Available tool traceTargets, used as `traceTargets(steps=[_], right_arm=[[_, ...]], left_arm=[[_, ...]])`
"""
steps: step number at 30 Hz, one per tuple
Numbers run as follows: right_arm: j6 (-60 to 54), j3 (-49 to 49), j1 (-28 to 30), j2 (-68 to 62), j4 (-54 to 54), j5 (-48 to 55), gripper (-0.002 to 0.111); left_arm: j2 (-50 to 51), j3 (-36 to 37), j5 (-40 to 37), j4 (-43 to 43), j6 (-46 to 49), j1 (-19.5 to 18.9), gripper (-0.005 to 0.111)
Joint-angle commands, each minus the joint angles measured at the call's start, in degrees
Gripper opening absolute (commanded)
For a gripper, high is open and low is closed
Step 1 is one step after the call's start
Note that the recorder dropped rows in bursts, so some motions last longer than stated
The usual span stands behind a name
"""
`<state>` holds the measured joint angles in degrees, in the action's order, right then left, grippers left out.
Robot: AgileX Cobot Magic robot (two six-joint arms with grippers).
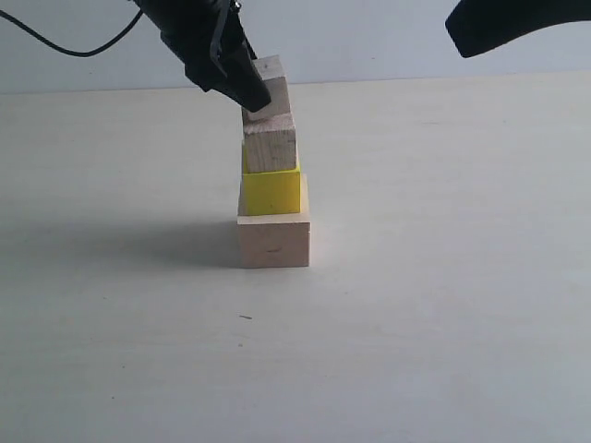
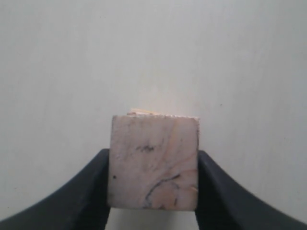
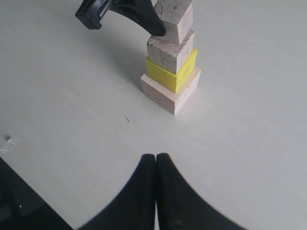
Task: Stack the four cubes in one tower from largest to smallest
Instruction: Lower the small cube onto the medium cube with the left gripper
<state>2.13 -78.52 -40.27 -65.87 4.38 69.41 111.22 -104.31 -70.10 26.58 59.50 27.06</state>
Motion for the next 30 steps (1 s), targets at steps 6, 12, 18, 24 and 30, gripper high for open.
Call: traceTargets(steps=[6, 12, 18, 24, 30], right_arm=[[0.0, 0.2, -0.1, 0.4, -0.1, -1.0, 0.0], [0.0, 0.2, -0.1, 0.4, -0.1, -1.0, 0.0], [0.0, 0.2, -0.1, 0.4, -0.1, -1.0, 0.0], [0.0, 0.2, -0.1, 0.4, -0.1, -1.0, 0.0], [0.0, 0.2, -0.1, 0.4, -0.1, -1.0, 0.0]], left_arm=[[0.5, -0.3, 0.1, 0.6, 0.0, 0.5, 0.0], [0.5, -0.3, 0.1, -0.8, 0.0, 0.5, 0.0], [0.4, -0.3, 0.1, -1.5, 0.0, 0.5, 0.0], [0.2, -0.3, 0.1, -1.6, 0.0, 0.5, 0.0], [-0.7, -0.3, 0.1, -1.6, 0.0, 0.5, 0.0]])
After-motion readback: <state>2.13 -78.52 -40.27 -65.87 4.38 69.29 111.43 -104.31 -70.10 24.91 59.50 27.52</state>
